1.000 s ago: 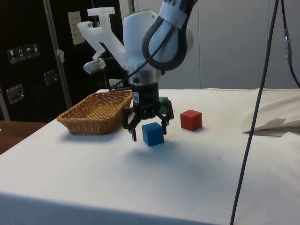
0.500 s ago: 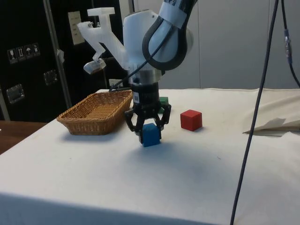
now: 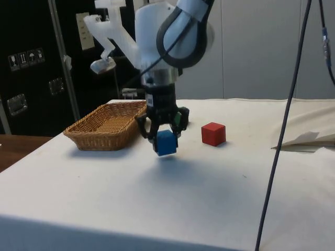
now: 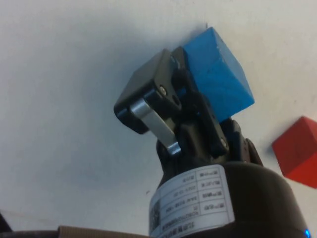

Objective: Pick up the blue cube and place it into the basket.

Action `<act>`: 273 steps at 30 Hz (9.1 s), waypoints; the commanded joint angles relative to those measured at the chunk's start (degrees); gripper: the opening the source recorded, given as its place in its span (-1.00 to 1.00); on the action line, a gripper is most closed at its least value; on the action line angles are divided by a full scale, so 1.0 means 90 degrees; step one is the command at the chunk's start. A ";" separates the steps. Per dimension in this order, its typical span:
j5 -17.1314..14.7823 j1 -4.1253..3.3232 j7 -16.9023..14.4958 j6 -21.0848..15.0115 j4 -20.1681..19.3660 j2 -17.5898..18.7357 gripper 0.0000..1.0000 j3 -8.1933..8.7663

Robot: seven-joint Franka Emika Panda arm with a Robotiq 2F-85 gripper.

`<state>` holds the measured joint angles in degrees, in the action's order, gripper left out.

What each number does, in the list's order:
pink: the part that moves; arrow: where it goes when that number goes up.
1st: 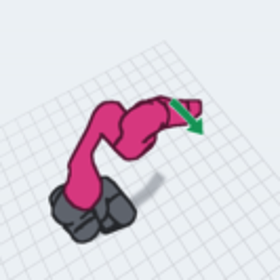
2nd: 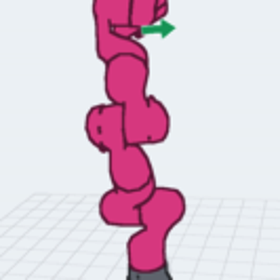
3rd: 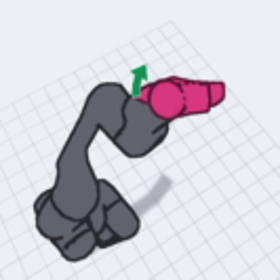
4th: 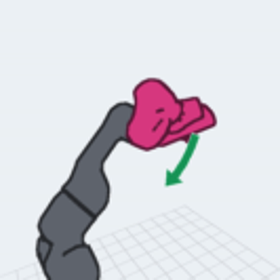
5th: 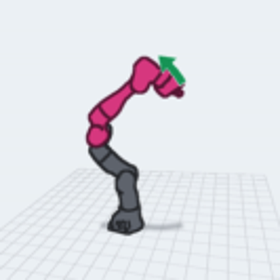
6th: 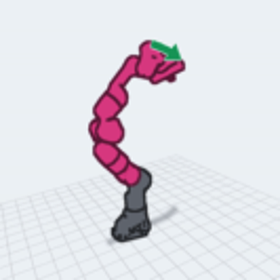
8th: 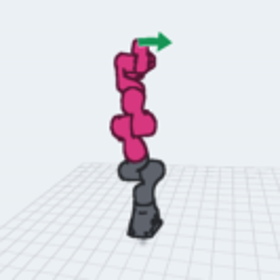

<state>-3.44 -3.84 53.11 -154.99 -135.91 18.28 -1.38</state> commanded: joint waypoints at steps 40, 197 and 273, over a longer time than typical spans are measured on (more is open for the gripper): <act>0.0286 0.0051 0.0013 0.2394 -0.0006 -0.2044 -0.99 0.0064; -0.0025 0.0484 -0.4074 0.3177 0.6029 0.2712 -0.99 0.1012; 0.0140 0.0401 -0.4724 0.3762 0.6322 0.2553 1.00 0.1089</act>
<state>-2.41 0.00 10.66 -121.01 -78.38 41.88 8.31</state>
